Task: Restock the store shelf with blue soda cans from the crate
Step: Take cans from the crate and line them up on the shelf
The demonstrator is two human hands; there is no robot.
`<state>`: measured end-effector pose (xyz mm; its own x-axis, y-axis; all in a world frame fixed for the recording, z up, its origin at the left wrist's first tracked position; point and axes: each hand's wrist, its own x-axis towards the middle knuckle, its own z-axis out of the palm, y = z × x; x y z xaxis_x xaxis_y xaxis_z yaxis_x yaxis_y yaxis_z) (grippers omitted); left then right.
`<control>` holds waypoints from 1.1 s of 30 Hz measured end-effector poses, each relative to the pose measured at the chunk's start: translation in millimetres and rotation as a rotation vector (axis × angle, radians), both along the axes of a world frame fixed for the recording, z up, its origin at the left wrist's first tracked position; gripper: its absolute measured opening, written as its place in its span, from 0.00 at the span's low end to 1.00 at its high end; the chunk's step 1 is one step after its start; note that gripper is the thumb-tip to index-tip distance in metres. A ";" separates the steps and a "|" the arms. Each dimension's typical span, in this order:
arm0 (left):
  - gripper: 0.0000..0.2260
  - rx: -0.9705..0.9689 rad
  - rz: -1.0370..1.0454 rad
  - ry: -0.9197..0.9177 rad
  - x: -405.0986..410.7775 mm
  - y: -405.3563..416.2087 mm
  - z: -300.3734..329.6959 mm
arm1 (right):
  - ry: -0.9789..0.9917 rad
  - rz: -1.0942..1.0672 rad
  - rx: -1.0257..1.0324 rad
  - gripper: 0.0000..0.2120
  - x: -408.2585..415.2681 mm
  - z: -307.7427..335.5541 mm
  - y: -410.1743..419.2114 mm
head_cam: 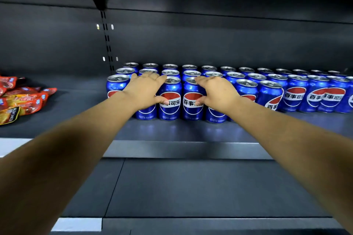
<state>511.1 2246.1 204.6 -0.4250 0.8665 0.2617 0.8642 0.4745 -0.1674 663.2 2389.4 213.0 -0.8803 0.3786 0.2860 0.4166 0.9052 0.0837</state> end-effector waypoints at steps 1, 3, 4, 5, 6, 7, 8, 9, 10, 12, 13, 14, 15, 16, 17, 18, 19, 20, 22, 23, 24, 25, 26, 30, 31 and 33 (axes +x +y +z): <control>0.37 0.006 -0.004 -0.008 -1.1 1.4 -0.3 | -0.001 0.008 -0.001 0.34 -0.3 -0.8 1.9; 0.37 0.007 -0.008 -0.024 -2.6 3.1 -0.9 | 0.001 0.019 -0.002 0.34 -0.6 -2.7 3.4; 0.37 0.006 -0.007 -0.026 -2.6 3.5 -1.0 | 0.007 0.022 0.001 0.33 -0.5 -3.3 3.2; 0.37 0.005 -0.006 -0.027 -1.8 3.5 -0.8 | 0.011 0.024 0.003 0.33 -0.3 -4.1 2.5; 0.36 0.004 -0.002 -0.027 -0.9 3.7 -0.5 | 0.015 0.024 0.004 0.32 0.7 -4.2 0.8; 0.36 0.001 0.001 -0.028 0.0 3.6 -0.2 | 0.015 0.018 0.009 0.32 1.2 -4.2 -0.5; 0.36 -0.007 0.002 -0.032 0.5 3.3 0.5 | 0.007 0.008 0.022 0.32 1.6 -3.6 -2.0; 0.37 -0.017 -0.002 -0.048 1.1 2.4 1.9 | -0.011 -0.003 0.042 0.32 1.3 -3.2 -3.7; 0.38 -0.025 -0.011 -0.077 0.7 0.8 4.6 | -0.032 -0.015 0.066 0.32 0.4 -3.0 -5.4; 0.41 -0.045 -0.042 -0.141 -1.6 -5.0 13.1 | -0.067 -0.057 0.094 0.34 -3.4 -3.0 -9.0; 0.43 -0.054 -0.050 -0.143 -3.1 -9.4 17.4 | -0.072 -0.081 0.089 0.36 -5.5 -2.7 -11.4; 0.45 -0.061 -0.045 -0.126 -5.6 -14.5 21.0 | -0.070 -0.096 0.077 0.38 -7.9 -2.1 -14.0; 0.46 -0.067 -0.030 -0.105 -8.9 -20.0 23.9 | -0.066 -0.097 0.061 0.41 -10.6 -1.5 -16.5; 0.47 -0.073 -0.005 -0.088 -12.5 -25.5 25.8 | -0.061 -0.080 0.048 0.42 -12.7 -0.3 -20.2; 0.48 -0.079 0.025 -0.075 -16.5 -31.3 26.3 | -0.058 -0.050 0.043 0.43 -15.9 0.6 -23.8; 0.48 -0.086 0.053 -0.063 -20.4 -36.8 25.7 | -0.055 -0.014 0.045 0.44 -18.7 1.9 -28.1; 0.47 -0.091 0.079 -0.059 -23.9 -42.0 23.7 | -0.051 0.020 0.046 0.43 -22.1 2.9 -32.5; 0.46 -0.088 0.100 -0.065 -28.1 -46.2 20.8 | -0.045 0.049 0.045 0.42 -25.7 3.6 -36.8; 0.43 -0.073 0.130 -0.091 -35.8 -52.1 14.3 | -0.034 0.092 0.048 0.40 -34.1 4.3 -42.8; 0.42 -0.071 0.136 -0.098 -39.2 -53.4 11.6 | -0.037 0.106 0.062 0.38 -38.1 4.5 -44.8; 0.41 -0.073 0.137 -0.101 -42.0 -53.8 9.7 | -0.046 0.115 0.081 0.35 -41.4 4.7 -46.2; 0.40 -0.077 0.136 -0.103 -43.8 -53.7 8.7 | -0.053 0.119 0.096 0.32 -44.3 4.9 -46.8; 0.39 -0.079 0.135 -0.104 -44.6 -53.2 8.0 | -0.053 0.119 0.099 0.29 -46.8 5.3 -46.9; 0.38 -0.075 0.145 -0.081 -43.3 -52.1 5.9 | -0.055 0.089 0.127 0.25 -54.0 10.3 -49.3; 0.39 -0.082 0.154 -0.079 -42.1 -52.5 5.3 | -0.074 0.081 0.143 0.25 -54.4 11.2 -49.9; 0.43 -0.079 0.191 -0.135 -38.8 -52.0 8.5 | -0.136 0.073 0.167 0.25 -52.3 15.7 -50.7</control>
